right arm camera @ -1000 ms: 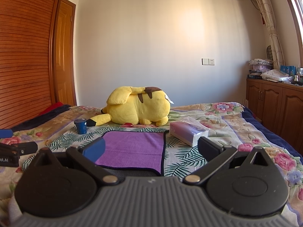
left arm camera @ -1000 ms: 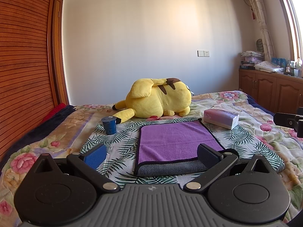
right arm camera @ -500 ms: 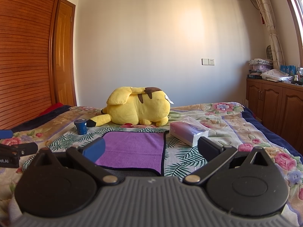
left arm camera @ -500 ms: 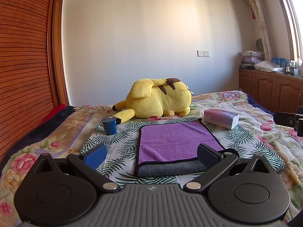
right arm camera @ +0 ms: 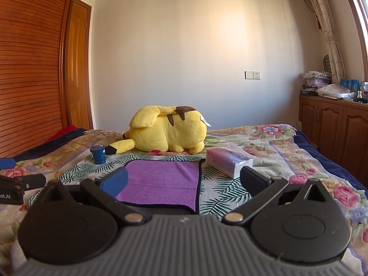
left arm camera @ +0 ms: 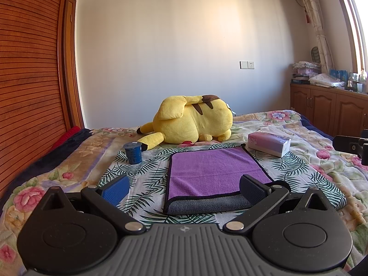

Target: Fold towel

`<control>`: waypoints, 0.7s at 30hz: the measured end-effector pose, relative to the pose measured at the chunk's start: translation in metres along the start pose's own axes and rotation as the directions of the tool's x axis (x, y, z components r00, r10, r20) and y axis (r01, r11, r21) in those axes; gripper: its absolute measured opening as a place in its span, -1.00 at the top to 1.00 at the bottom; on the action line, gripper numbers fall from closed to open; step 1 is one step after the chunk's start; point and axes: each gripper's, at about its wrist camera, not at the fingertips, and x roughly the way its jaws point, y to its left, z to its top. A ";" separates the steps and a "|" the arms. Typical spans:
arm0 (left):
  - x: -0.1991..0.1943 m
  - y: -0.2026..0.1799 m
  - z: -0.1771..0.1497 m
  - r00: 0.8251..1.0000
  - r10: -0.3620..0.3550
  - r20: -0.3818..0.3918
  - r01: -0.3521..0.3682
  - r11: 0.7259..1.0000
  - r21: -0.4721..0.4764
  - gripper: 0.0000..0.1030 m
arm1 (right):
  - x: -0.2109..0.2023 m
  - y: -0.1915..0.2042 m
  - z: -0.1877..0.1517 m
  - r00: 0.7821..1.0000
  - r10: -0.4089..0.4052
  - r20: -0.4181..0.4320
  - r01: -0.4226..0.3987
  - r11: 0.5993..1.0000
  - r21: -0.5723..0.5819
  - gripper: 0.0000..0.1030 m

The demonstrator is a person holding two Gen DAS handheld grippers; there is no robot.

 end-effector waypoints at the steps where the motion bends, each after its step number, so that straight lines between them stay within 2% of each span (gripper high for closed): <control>1: 0.000 0.000 0.000 1.000 0.001 0.000 -0.001 1.000 0.001 -0.69 | 0.000 0.000 0.000 1.000 0.000 0.000 0.000 1.000 0.000 -1.00; 12: 0.006 0.006 0.001 1.000 0.002 -0.011 -0.002 1.000 0.003 -0.69 | -0.001 0.000 0.000 1.000 0.001 -0.003 -0.001 1.000 0.000 -1.00; 21: 0.015 0.000 -0.004 0.997 -0.008 -0.081 0.010 1.000 0.030 -0.69 | 0.012 -0.003 0.001 0.998 0.012 -0.064 -0.011 1.000 0.014 -1.00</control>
